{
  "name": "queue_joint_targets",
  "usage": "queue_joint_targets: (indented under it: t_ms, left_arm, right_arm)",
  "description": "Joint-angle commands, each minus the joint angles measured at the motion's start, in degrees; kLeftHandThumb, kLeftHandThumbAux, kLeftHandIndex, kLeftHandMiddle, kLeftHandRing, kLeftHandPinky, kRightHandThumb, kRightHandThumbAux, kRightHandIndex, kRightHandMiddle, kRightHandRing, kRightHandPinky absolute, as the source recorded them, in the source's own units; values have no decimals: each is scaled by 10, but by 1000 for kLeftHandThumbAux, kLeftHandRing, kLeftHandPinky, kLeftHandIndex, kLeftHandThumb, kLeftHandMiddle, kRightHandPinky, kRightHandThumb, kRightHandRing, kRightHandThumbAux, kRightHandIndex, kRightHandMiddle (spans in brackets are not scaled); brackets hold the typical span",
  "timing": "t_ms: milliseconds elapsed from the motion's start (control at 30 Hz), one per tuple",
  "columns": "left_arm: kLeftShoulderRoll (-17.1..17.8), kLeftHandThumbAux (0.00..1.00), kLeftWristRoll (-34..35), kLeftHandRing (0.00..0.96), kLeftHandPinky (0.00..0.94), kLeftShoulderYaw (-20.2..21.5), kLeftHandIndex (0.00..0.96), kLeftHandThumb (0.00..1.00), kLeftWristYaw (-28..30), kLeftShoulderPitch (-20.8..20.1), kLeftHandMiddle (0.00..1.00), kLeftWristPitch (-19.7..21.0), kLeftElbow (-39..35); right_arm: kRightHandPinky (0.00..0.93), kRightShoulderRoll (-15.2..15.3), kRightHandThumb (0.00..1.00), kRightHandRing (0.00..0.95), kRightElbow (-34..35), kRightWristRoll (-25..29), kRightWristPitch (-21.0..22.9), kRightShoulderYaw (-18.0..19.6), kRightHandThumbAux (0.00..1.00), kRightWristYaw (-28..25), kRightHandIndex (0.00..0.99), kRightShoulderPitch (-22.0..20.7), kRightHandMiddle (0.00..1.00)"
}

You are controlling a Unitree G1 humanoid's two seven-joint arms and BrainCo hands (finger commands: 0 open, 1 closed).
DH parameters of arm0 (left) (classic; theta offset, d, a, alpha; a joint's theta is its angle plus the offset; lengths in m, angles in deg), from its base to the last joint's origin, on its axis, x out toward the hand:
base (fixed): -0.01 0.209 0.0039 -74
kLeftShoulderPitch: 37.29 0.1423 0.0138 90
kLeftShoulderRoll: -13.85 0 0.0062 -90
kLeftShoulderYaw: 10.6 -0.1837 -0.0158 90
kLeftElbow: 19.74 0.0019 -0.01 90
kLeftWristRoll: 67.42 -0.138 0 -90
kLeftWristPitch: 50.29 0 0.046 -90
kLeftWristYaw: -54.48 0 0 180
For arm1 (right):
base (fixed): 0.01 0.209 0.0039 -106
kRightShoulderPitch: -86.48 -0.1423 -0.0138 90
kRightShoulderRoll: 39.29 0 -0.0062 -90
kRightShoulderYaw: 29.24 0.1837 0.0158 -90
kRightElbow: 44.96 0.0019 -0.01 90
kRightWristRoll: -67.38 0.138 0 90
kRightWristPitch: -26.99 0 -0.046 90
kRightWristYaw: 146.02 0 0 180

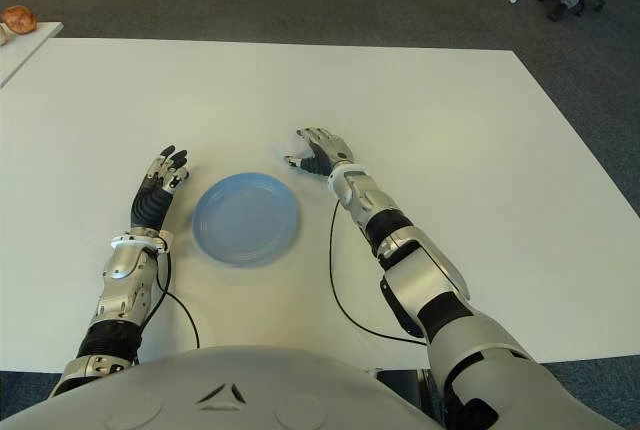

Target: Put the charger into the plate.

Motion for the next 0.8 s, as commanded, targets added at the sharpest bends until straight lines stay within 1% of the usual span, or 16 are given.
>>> queue_joint_targets:
  t_ms: [33,233,500,600,800]
  left_arm:
    - [-5,531,-3,84,0,-6,2,0,6,37,132,45,29]
    - [-7,527,-5,84,0,-7,0,0,3,39,129,45,25]
    - [-10,526,-6,79,0,-9,3,0,1,40,124,45,22]
    - [-11,527,-6,78,0,-10,4,0,0,41,124,46,20]
    - [-15,529,-8,79,0,-11,3,0,-3,44,125,48,16]
  right_arm:
    - [0,-6,232,0,-20,-13,-15,-13,216,3,0,-5,0]
    - [0,-15,249,0,-37,-29,-23,-30,210,17,0,-24,0]
    - [0,-26,250,0,-47,-41,-15,-44,203,21,0,-41,0]
    - [0,-25,248,0,-49,-47,-13,-51,204,22,0,-45,0]
    - [0,-20,246,0,-54,-67,-12,-71,217,6,0,-59,0]
